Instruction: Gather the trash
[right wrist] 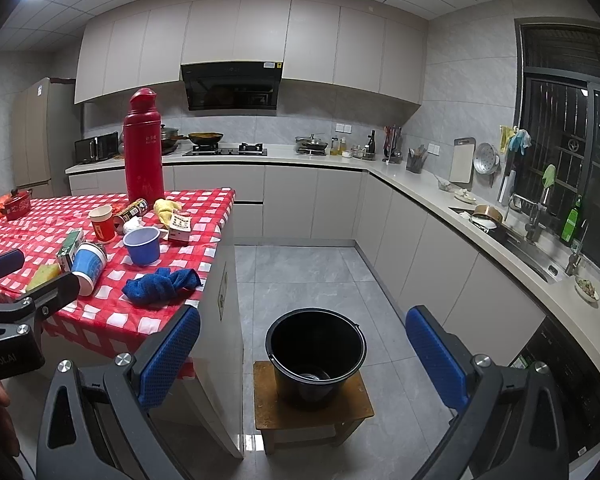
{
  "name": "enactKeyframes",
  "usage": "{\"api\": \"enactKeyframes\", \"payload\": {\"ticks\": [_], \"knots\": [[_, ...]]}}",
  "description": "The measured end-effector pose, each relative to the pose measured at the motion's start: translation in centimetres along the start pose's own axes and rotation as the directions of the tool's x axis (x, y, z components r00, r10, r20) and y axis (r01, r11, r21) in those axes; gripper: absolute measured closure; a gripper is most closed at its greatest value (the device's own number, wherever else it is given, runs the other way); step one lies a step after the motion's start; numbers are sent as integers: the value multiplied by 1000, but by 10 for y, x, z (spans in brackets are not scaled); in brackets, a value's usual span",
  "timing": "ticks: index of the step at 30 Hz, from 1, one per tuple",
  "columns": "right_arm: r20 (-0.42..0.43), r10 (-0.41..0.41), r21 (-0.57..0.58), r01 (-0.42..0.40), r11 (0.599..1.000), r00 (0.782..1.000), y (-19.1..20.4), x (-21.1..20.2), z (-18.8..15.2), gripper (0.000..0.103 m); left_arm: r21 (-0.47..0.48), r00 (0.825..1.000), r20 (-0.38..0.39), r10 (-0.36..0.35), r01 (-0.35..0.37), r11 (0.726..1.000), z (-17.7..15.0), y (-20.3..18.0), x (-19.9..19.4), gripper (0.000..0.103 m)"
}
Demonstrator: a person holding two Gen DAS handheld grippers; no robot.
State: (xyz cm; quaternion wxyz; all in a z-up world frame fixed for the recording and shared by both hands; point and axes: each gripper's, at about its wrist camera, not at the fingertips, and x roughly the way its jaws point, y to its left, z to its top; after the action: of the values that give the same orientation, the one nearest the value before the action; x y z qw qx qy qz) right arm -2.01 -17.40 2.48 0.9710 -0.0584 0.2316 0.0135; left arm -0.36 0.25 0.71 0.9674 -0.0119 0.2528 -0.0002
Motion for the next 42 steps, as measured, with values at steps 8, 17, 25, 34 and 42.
{"api": "enactKeyframes", "payload": {"ticks": [8, 17, 25, 34, 42], "knots": [[2, 0, 1, 0, 1000, 1000, -2, -1, 2, 0, -1, 1000, -3, 1, -1, 1000, -1, 0, 1, 0], [5, -1, -2, 1, 1000, 1000, -6, 0, 5, 0, -4, 1000, -7, 0, -1, 1000, -4, 1, 4, 0], [5, -1, 0, 1, 1000, 1000, -8, -2, 4, 0, -6, 1000, -12, 1, -1, 1000, -6, -1, 8, 0], [5, -1, -1, 1, 1000, 1000, -9, -2, 6, 0, -6, 1000, -14, 1, -1, 1000, -7, -3, 12, 0], [4, 2, -1, -2, 1000, 1000, -7, 1, 4, 0, -9, 1000, -13, 5, -5, 1000, -7, -3, 13, 0]]}}
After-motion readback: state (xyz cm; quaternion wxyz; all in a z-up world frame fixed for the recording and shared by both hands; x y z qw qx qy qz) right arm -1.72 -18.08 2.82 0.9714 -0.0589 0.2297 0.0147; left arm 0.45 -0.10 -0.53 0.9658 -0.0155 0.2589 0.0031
